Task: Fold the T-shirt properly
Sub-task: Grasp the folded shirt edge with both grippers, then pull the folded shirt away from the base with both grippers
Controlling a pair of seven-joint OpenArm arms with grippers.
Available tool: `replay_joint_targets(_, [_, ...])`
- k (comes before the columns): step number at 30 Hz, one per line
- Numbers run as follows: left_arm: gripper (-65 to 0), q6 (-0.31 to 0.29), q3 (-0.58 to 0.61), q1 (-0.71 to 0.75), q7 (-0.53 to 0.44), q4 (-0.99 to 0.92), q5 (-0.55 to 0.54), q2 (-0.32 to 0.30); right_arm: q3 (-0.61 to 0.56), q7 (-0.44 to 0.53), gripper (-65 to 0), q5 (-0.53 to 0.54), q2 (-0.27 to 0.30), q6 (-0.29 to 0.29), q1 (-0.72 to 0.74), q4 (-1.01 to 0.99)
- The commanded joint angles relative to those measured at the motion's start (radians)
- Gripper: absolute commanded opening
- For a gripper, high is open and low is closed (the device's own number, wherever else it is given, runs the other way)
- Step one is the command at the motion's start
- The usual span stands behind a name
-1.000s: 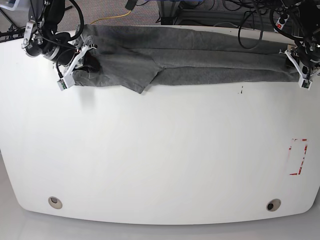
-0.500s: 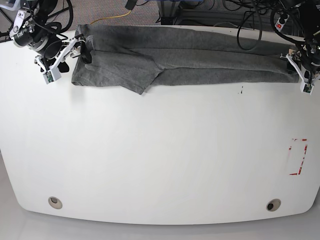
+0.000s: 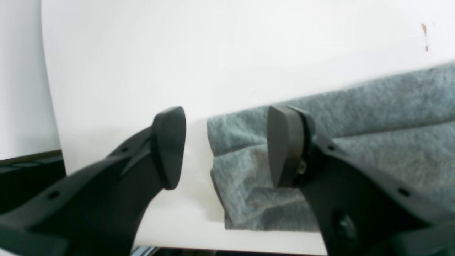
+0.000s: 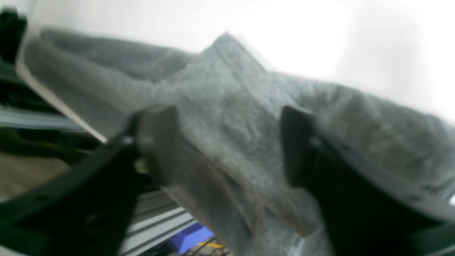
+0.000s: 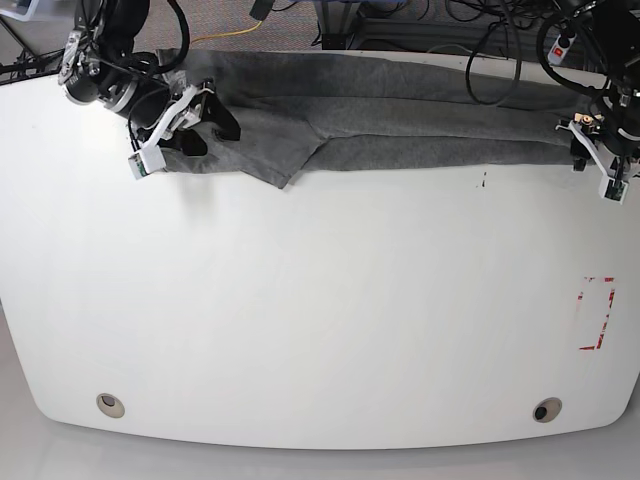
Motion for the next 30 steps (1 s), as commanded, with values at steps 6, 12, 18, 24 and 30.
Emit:
replay_joint_targets(6, [-38.9, 0.002, -0.088, 0.063, -0.013, 0.031, -0.008, 0.057, 0.0, 0.011, -48.7, -0.221, -0.049, 0.014, 0.024, -0.011])
replay_joint_targets(12, [-42.5, 0.002, -0.124, 0.066, -0.014, 0.016, -0.005, 0.102, -0.032, 0.011, -49.8, -0.349, -0.055, 0.014, 0.024, -0.011])
replay_joint_targets(18, [-42.6, 0.002, -0.087, 0.046, -0.014, -0.105, -0.005, 0.093, -0.121, 0.019, -50.1, -0.485, -0.057, 0.013, 0.024, -0.017])
replay_joint_targets(24, [-42.6, 0.002, -0.03, -0.014, -0.014, -0.222, 0.015, 0.041, -0.127, 0.093, -50.3, -0.519, -0.049, 0.014, 0.056, -0.123])
replay_joint_targets(30, [-42.6, 0.002, 0.005, -0.087, -0.016, -0.263, 0.032, 0.031, -0.125, 0.108, -50.3, -0.516, -0.001, 0.014, 0.177, -0.267])
